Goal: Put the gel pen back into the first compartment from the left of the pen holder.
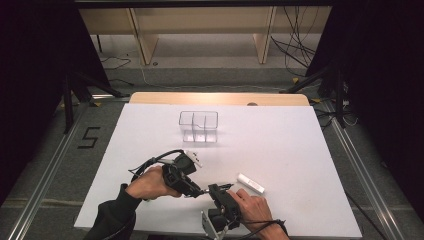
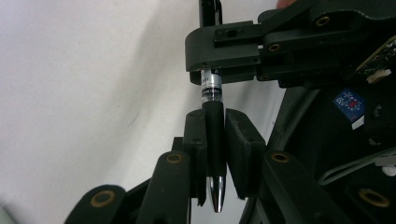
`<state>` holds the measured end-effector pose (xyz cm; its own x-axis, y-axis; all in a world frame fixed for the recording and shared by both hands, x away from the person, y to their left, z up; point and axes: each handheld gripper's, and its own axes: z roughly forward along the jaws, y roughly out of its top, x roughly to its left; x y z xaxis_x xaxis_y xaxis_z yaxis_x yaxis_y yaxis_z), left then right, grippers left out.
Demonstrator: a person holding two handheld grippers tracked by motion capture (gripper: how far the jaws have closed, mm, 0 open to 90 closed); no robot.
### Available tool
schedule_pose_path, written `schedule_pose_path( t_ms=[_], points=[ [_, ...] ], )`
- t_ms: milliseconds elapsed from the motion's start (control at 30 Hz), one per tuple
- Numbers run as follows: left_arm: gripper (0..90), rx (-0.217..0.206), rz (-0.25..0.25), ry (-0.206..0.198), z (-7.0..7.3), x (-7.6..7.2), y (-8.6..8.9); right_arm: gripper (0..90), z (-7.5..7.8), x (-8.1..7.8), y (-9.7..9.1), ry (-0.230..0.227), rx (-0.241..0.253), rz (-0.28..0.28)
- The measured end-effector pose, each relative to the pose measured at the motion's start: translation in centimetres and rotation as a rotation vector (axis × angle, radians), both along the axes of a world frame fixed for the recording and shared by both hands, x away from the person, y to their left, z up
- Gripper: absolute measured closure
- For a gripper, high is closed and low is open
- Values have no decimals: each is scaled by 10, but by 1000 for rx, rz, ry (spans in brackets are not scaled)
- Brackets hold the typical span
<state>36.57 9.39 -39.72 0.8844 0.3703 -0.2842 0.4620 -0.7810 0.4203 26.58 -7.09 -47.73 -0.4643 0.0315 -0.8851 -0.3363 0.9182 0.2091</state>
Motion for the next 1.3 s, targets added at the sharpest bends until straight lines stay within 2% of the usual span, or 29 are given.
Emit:
schedule_pose_path(
  t_ms=[133,167,200,233,267,400,500,567,767,933,1067,1167,1300],
  points=[
    [637,-32,31,5,5,3,6,796,-1,1,-2,1,7,-11],
    [612,-42,39,5,6,3,7,796,-2,1,-3,14,24,-23],
    [599,-51,45,4,8,3,8,797,-1,2,-4,5,10,-15],
    [592,-59,46,1,10,3,10,796,-3,1,-5,17,36,-30],
    [578,-65,46,-2,11,4,12,797,-2,3,-7,15,19,-20],
    [489,-73,90,-24,17,4,21,797,-1,4,-11,23,48,-38],
    [421,-103,131,-42,22,4,28,797,3,6,-15,26,54,-41],
    [379,-110,147,-59,24,5,35,797,3,7,-17,36,80,-58],
    [311,-138,203,-92,25,7,47,797,9,13,-24,44,111,-83],
    [251,-198,264,-119,27,8,58,797,15,18,-34,47,132,-100],
    [219,-261,311,-166,26,8,66,796,22,24,-43,71,201,-137],
    [182,-280,361,-203,18,9,67,796,29,32,-49,117,272,-156],
    [165,-317,402,-238,7,6,68,796,36,43,-55,190,364,-182]
  ],
)
